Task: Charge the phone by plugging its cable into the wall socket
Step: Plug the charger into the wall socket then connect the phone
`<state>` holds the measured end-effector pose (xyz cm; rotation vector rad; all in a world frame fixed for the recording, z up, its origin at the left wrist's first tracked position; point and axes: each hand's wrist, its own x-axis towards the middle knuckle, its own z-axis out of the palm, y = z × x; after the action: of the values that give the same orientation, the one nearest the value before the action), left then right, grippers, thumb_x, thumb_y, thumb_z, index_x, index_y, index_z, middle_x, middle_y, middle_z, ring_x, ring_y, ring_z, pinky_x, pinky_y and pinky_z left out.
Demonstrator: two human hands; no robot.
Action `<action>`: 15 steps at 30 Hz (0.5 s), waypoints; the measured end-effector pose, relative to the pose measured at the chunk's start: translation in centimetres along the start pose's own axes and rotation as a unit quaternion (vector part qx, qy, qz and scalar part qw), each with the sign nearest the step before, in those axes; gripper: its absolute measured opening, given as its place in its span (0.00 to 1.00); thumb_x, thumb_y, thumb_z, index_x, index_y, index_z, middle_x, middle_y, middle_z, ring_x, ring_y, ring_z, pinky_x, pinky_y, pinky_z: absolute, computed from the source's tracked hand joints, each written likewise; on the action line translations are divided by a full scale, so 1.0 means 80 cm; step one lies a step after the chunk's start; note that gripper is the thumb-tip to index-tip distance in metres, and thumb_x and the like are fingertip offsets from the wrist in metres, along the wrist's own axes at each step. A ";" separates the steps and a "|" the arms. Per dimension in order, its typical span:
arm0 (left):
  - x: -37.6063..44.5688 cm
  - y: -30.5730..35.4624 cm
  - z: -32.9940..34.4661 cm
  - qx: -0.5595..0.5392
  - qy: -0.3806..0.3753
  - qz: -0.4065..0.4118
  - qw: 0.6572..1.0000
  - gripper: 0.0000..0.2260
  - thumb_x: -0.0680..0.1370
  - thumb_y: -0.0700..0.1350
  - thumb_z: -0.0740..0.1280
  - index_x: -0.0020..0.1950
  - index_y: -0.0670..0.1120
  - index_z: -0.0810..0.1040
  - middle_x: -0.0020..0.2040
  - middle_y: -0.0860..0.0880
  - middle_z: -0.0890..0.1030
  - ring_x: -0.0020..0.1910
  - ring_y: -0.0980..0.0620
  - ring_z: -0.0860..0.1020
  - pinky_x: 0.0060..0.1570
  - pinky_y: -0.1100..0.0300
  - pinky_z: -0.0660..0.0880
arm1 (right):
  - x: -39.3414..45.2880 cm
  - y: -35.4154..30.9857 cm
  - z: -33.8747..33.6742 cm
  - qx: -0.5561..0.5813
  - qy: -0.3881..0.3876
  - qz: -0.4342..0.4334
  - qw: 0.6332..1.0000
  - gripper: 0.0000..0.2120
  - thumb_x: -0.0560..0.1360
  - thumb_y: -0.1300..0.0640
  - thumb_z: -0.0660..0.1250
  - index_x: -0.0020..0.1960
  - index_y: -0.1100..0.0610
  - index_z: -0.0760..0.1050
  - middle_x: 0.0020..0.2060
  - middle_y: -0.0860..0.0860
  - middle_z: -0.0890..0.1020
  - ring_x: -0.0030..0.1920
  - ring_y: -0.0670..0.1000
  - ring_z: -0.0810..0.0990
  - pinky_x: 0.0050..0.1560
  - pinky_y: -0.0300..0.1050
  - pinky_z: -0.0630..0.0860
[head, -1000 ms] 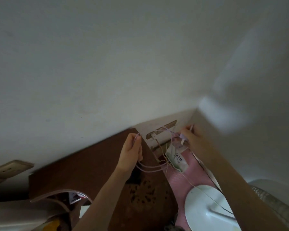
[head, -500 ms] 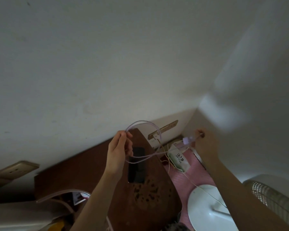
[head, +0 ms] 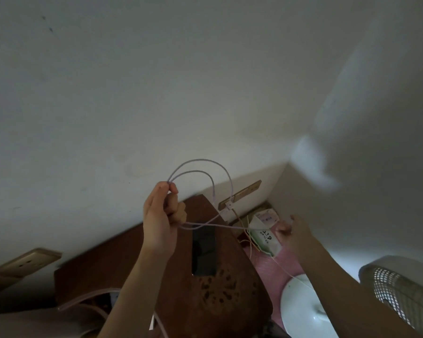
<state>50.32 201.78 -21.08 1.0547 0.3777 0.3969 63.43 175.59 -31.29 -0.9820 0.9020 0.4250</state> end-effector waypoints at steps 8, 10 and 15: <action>0.039 -0.033 0.043 0.389 -0.090 0.055 0.915 0.10 0.81 0.45 0.65 0.50 0.58 0.84 0.42 0.53 0.82 0.38 0.57 0.80 0.40 0.53 0.81 | 0.084 0.020 -0.005 -0.196 0.030 0.023 0.980 0.15 0.81 0.50 0.63 0.39 0.56 0.70 0.18 0.46 0.62 0.15 0.43 0.57 0.18 0.37 0.52; 0.052 -0.044 0.051 0.484 -0.065 0.141 0.861 0.09 0.81 0.45 0.64 0.55 0.51 0.84 0.46 0.54 0.81 0.40 0.56 0.80 0.41 0.55 0.81 | 0.118 0.023 0.004 -0.286 0.066 -0.019 0.956 0.14 0.81 0.49 0.64 0.44 0.59 0.73 0.23 0.50 0.65 0.20 0.46 0.60 0.23 0.40 0.55; 0.072 -0.061 0.044 0.621 -0.023 0.225 0.750 0.10 0.80 0.49 0.61 0.41 0.47 0.77 0.35 0.52 0.77 0.30 0.50 0.75 0.31 0.54 0.73 | 0.227 0.022 0.006 -0.439 0.146 -0.146 0.874 0.14 0.80 0.50 0.62 0.54 0.61 0.75 0.39 0.56 0.78 0.29 0.48 0.72 0.20 0.36 0.63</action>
<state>57.66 199.82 -24.47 2.5050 0.3197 0.5507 72.98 175.56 -46.88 -2.0384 0.8029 0.4364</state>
